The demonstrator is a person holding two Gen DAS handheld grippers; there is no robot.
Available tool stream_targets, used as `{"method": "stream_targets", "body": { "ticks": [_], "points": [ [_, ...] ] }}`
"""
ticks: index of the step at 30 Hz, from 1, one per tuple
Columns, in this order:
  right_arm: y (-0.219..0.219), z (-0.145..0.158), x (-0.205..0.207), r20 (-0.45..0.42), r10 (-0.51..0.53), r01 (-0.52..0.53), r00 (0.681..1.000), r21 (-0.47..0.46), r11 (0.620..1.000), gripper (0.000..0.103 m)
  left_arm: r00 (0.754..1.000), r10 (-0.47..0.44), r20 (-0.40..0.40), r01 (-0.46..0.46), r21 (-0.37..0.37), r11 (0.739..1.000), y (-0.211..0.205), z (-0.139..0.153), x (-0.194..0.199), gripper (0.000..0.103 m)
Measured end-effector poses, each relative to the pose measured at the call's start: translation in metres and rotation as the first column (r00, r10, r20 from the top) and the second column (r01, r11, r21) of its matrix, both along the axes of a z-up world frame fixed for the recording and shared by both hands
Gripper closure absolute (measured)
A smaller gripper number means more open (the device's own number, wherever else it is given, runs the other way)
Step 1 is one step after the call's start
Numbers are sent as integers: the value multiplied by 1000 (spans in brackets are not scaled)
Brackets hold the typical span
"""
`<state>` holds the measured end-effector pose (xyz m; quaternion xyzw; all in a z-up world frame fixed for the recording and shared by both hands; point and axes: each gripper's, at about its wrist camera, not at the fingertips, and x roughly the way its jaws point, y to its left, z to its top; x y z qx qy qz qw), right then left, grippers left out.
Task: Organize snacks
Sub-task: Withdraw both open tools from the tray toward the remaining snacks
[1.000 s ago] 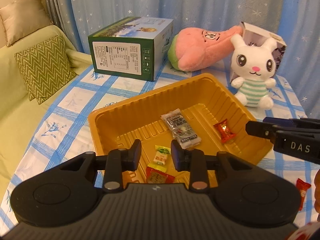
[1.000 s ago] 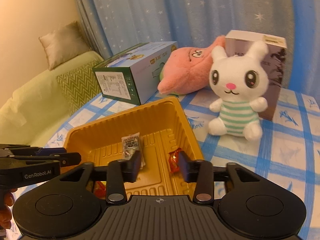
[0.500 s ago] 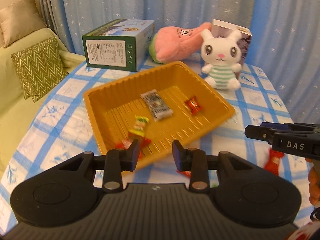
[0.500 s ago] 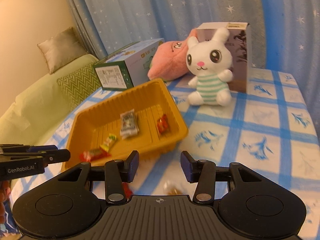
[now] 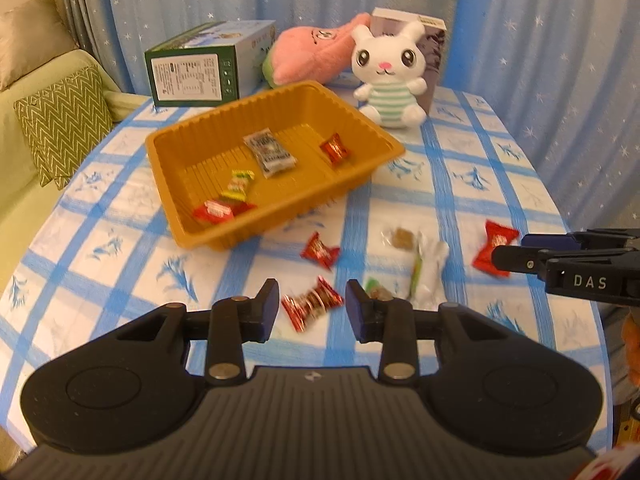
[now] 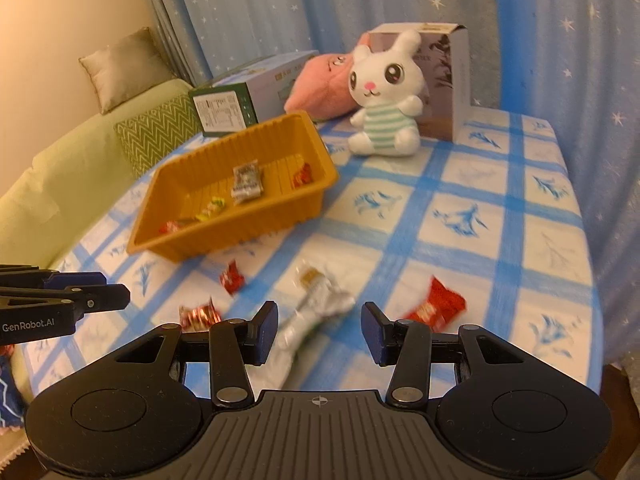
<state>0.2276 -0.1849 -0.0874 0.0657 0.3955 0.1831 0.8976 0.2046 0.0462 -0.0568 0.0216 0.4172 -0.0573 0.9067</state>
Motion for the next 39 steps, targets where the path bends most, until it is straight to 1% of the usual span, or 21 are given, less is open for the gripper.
{"method": "stream_targets", "body": {
  "ticks": [9, 18, 28, 39],
  "points": [
    [-31, -14, -25, -27, -21, 20, 999, -49, 999, 56, 999, 22, -28, -22, 9, 1000, -9, -14, -26, 69],
    [-67, -25, -23, -51, -81, 78, 995, -57, 995, 56, 998, 50, -28, -49, 32, 998, -14, -21, -39, 69],
    [-79, -34, -1, -62, -82, 79, 995, -52, 996, 56, 996, 82, -33, -80, 46, 996, -16, -27, -41, 69],
    [-67, -42, 31, -73, -58, 55, 996, -41, 998, 56, 992, 116, -43, -113, 59, 992, -10, -33, -37, 69]
  ]
}}
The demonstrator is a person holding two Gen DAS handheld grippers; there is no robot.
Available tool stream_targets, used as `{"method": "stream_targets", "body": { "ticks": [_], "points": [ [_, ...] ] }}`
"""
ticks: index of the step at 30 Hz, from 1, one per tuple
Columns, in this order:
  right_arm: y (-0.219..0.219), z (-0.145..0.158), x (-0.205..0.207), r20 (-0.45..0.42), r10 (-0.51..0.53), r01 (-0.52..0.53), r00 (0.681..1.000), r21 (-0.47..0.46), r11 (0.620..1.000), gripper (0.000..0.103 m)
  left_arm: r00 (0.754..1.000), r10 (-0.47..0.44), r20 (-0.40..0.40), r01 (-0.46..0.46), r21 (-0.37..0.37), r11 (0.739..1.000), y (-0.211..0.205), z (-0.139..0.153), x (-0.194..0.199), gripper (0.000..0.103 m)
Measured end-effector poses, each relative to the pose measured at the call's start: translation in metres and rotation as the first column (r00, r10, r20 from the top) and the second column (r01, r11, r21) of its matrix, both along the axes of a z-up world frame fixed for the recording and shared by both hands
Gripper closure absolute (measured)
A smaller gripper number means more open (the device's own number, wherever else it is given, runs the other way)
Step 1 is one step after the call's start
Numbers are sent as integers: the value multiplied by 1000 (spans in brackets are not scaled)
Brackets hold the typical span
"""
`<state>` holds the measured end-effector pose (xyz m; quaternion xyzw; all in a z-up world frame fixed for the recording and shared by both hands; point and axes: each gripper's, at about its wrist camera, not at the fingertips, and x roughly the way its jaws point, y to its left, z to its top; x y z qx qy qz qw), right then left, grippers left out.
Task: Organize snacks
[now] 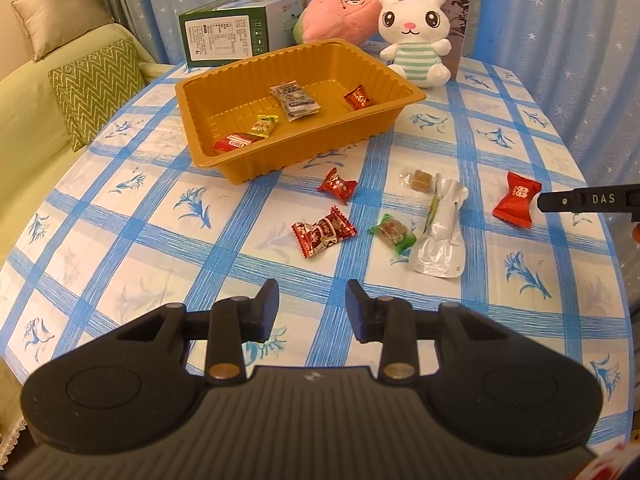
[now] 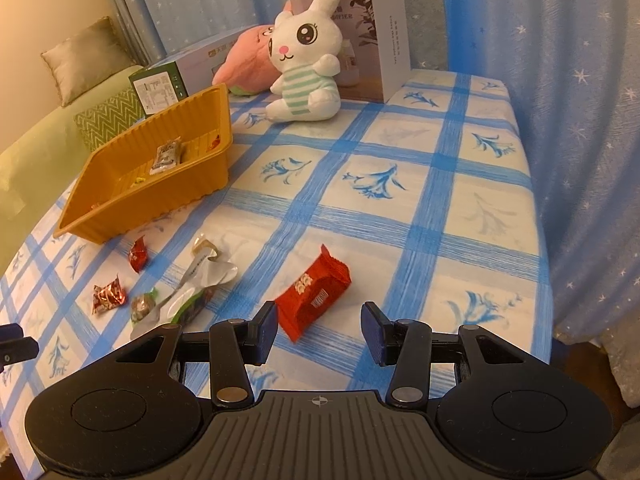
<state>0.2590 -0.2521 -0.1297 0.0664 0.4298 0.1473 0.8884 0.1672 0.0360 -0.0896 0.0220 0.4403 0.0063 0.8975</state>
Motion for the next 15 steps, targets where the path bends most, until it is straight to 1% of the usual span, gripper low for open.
{"method": "stream_targets", "body": {
  "ticks": [6, 15],
  "points": [
    [6, -9, 12, -11, 17, -17, 1000, -7, 1000, 56, 1000, 17, -9, -16, 5, 1000, 5, -3, 4, 69],
    [12, -19, 26, -25, 18, -18, 1000, 12, 1000, 57, 999, 24, -21, -24, 10, 1000, 10, -9, 15, 69]
  ]
}}
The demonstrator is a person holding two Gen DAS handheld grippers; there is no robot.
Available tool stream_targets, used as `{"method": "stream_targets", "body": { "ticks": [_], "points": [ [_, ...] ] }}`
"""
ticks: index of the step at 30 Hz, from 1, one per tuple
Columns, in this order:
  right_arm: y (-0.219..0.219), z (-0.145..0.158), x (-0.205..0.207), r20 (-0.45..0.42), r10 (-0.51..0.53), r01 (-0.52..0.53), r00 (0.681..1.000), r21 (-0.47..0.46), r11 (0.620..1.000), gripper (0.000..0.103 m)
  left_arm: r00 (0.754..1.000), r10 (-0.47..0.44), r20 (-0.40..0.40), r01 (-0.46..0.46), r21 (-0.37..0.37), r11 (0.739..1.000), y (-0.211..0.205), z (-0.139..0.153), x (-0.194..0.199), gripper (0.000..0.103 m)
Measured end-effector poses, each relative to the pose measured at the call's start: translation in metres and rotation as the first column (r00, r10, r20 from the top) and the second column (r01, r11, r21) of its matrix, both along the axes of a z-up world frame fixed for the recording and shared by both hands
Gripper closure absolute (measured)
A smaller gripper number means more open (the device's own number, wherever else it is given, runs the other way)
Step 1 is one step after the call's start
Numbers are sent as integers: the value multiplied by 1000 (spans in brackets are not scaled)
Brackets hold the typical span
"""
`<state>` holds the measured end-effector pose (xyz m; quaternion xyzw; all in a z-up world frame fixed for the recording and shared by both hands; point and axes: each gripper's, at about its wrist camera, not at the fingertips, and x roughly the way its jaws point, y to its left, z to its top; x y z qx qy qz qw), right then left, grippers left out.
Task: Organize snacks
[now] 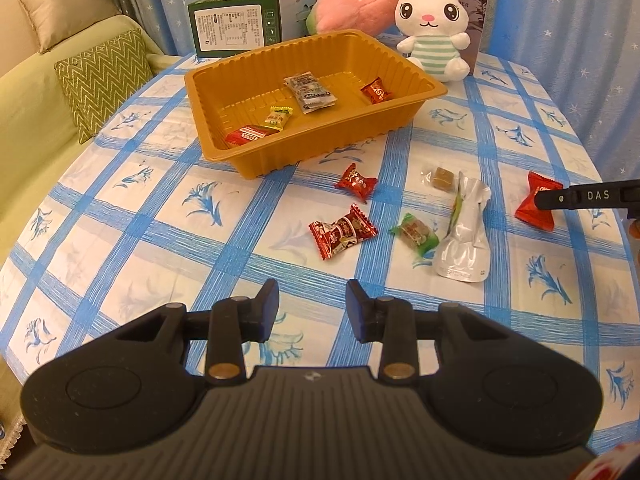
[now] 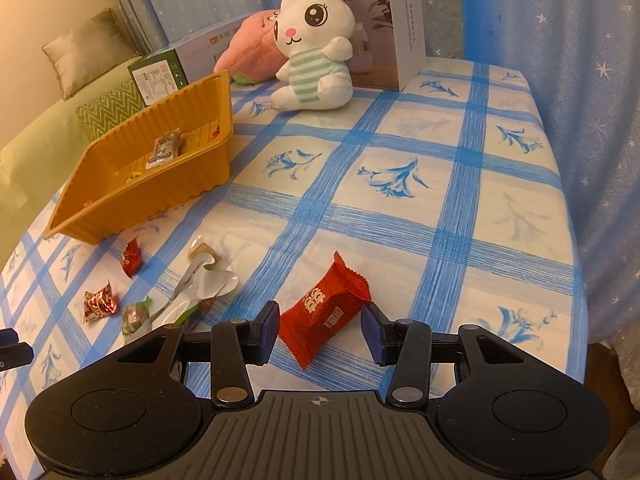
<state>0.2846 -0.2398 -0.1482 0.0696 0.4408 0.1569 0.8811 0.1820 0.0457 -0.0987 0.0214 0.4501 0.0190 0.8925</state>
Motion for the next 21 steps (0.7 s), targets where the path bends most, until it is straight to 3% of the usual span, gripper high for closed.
{"method": "stream_targets", "body": {
  "ticks": [11, 14, 21],
  "points": [
    [6, -9, 9, -6, -27, 26, 1000, -22, 999, 58, 1000, -5, -10, 5, 13, 1000, 1, -6, 12, 69],
    [7, -11, 12, -11, -24, 24, 1000, -28, 999, 70, 1000, -7, -12, 7, 13, 1000, 2, -6, 13, 69],
    [6, -6, 11, 14, -5, 6, 1000, -23, 1000, 83, 999, -51, -16, 51, 16, 999, 2, -11, 18, 69]
  ]
}}
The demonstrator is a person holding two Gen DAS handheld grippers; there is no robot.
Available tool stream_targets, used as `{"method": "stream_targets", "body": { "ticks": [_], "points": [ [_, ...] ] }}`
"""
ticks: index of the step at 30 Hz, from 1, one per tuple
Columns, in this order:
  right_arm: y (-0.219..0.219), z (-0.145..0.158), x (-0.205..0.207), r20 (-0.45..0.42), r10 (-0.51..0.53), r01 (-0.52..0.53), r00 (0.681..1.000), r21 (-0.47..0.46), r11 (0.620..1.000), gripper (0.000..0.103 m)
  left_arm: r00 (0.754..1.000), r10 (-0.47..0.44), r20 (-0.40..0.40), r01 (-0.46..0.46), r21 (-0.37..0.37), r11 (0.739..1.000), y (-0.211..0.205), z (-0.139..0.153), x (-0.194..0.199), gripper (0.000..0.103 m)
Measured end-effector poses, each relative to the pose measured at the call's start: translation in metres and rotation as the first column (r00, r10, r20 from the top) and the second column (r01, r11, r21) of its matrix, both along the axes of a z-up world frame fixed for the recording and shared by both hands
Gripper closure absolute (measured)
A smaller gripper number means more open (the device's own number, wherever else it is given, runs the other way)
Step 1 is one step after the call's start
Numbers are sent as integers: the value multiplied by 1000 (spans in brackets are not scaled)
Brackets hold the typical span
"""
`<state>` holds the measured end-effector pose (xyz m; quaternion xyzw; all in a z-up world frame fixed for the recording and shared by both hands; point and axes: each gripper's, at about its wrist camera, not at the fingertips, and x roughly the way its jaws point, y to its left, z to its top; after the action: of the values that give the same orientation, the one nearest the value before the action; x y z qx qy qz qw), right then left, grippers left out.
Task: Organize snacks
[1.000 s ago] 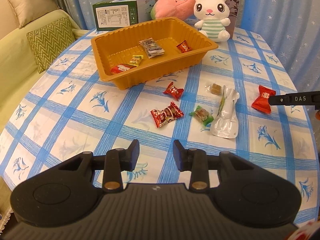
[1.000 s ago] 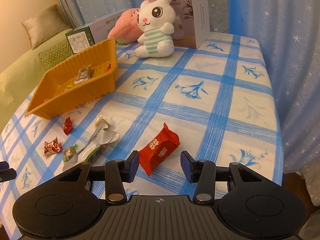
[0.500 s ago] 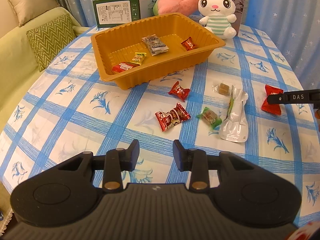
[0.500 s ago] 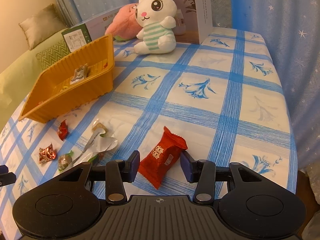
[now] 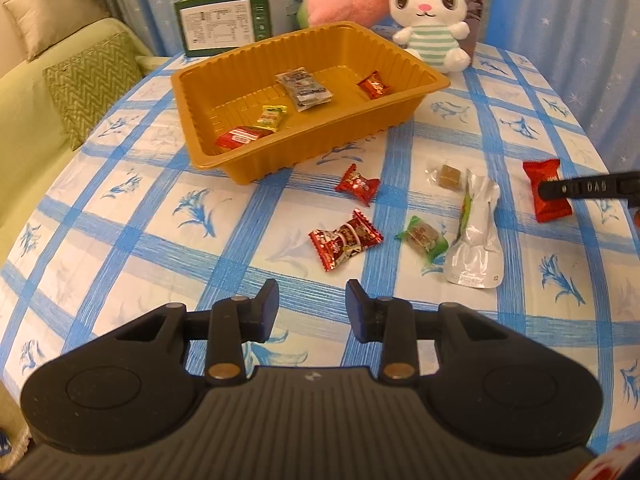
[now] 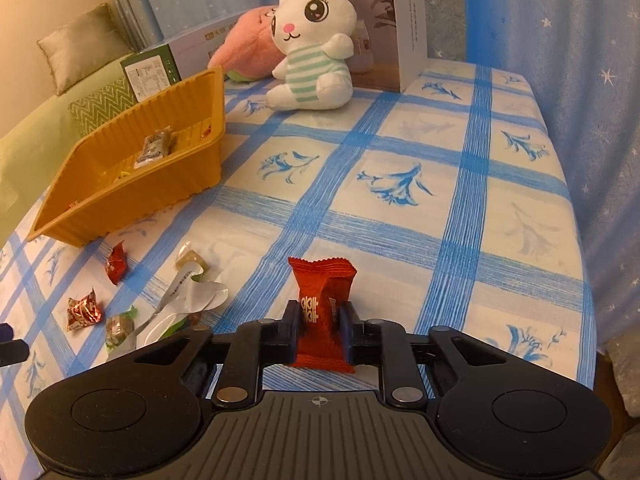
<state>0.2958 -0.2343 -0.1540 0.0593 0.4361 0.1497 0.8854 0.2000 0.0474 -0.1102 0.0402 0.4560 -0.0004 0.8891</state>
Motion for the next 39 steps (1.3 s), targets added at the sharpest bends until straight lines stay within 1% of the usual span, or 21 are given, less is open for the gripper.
{"method": "stream_targets", "body": {
  "ticks": [4, 9, 13, 19, 21, 22, 25, 28, 32, 33, 35, 36, 37, 39],
  "points": [
    [-5, 9, -4, 17, -8, 8, 1000, 17, 1000, 83, 997, -74, 3, 74, 20, 997, -5, -5, 3, 69],
    [-13, 19, -9, 34, -25, 24, 999, 30, 999, 83, 985, -169, 21, 166, 86, 982, -14, -12, 11, 69],
    [-21, 24, -12, 41, -54, 52, 998, 43, 998, 83, 971, -236, 29, 230, 128, 965, -20, -16, 21, 69],
    [-35, 27, -17, 43, -100, 98, 994, 48, 994, 83, 939, -343, 20, 335, 172, 926, -29, -24, 34, 69],
    [-39, 27, -18, 43, -112, 110, 993, 45, 993, 86, 933, -361, 9, 354, 174, 919, -32, -28, 39, 69],
    [-40, 27, -18, 41, -116, 114, 992, 46, 992, 90, 929, -370, 2, 364, 174, 915, -33, -30, 42, 69],
    [-43, 27, -19, 38, -127, 126, 991, 45, 991, 90, 921, -390, -24, 388, 180, 904, -36, -37, 49, 69],
    [-45, 25, -20, 26, -127, 125, 992, 65, 990, 90, 924, -382, -35, 382, 173, 908, -36, -43, 56, 69],
    [-47, 23, -21, 8, -165, 164, 986, 72, 984, 90, 937, -348, -42, 350, 98, 932, -28, -45, 67, 71],
    [-48, 23, -21, 2, -173, 173, 985, 69, 983, 90, 939, -341, -44, 344, 80, 936, -26, -44, 69, 72],
    [-47, 22, -21, -8, -168, 168, 986, 63, 984, 89, 941, -334, -48, 337, 59, 940, -23, -44, 70, 78],
    [-46, 21, -20, -12, -165, 166, 986, 57, 985, 89, 943, -330, -48, 333, 51, 942, -22, -44, 70, 79],
    [-45, 21, -20, -12, -165, 165, 986, 50, 985, 87, 946, -322, -47, 324, 45, 945, -20, -43, 70, 80],
    [-43, 20, -19, -11, -160, 160, 987, 43, 986, 74, 951, -306, -42, 307, 34, 951, -17, -42, 68, 80]
  ]
}}
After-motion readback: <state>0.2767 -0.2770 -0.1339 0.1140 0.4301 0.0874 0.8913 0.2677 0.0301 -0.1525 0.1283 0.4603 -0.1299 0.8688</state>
